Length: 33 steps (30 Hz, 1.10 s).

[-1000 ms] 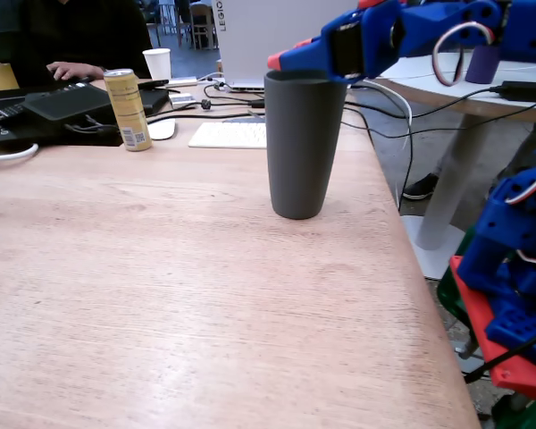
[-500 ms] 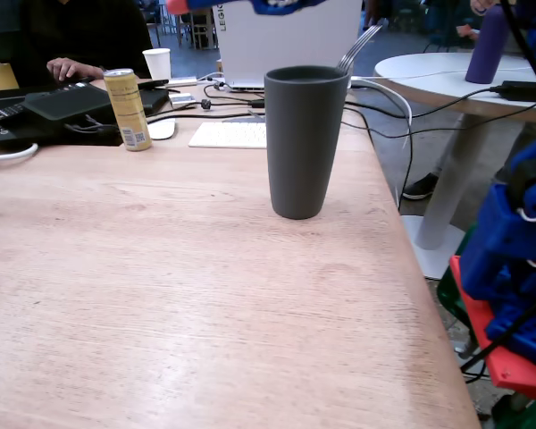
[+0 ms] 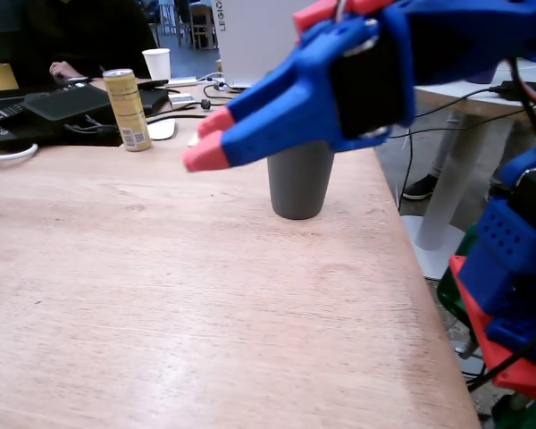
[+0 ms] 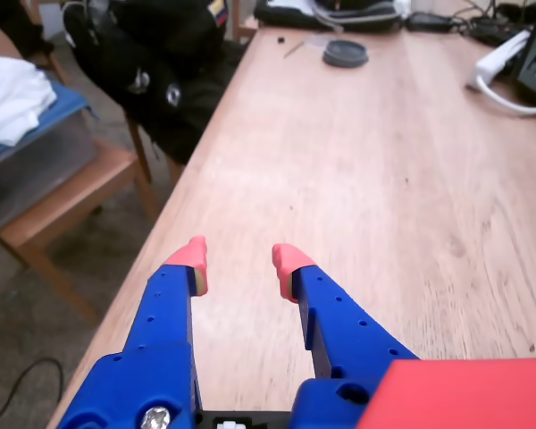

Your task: Grab the fork and place it in gray glass

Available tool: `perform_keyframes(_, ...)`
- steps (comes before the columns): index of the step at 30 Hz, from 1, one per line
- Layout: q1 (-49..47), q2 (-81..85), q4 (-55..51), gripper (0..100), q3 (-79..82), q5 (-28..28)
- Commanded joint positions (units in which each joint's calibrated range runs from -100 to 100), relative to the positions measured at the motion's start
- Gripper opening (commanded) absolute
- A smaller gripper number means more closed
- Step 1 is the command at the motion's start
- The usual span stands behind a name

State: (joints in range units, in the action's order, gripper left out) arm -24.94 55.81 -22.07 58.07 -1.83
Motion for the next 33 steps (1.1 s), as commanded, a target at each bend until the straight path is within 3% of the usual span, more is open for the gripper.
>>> perform_keyframes(1,1.59,6.11,0.72,16,3.80,-0.10)
perform_keyframes(5,8.36,12.54,0.72,16,9.46,-0.10)
perform_keyframes(14,8.19,30.81,-0.26,15,27.58,0.54)
perform_keyframes(16,7.01,34.41,-0.26,11,30.98,0.54)
perform_keyframes(18,6.67,37.41,-0.26,0,33.25,0.54)
perform_keyframes(24,6.33,41.18,-0.51,0,41.55,0.59)
perform_keyframes(30,3.79,41.27,-12.41,0,41.55,0.63)
perform_keyframes(33,3.79,41.18,-13.89,0,41.55,4.15)
